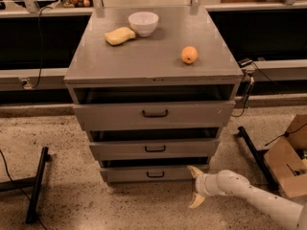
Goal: Open bottom drawer
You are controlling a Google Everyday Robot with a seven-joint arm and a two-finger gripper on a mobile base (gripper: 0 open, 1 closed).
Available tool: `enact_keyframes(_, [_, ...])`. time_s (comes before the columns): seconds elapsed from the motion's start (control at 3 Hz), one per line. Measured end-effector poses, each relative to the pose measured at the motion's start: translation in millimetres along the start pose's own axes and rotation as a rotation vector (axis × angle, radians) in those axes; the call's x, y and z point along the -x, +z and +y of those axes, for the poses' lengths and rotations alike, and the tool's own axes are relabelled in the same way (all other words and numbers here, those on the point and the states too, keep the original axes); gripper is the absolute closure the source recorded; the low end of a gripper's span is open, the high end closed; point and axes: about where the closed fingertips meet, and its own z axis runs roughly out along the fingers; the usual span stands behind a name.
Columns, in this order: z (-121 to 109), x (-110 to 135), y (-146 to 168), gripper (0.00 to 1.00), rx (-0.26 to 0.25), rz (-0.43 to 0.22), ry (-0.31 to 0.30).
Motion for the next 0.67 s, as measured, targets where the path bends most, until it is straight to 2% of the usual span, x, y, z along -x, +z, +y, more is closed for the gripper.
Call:
enact_keyframes(0.33, [-7.3,-17.6,6.6,0.00,-0.023,0.053,-0.019])
enact_keyframes(0.67, [-20.2,-29.1,14.3,0.00,-0.029,0.063,-0.031])
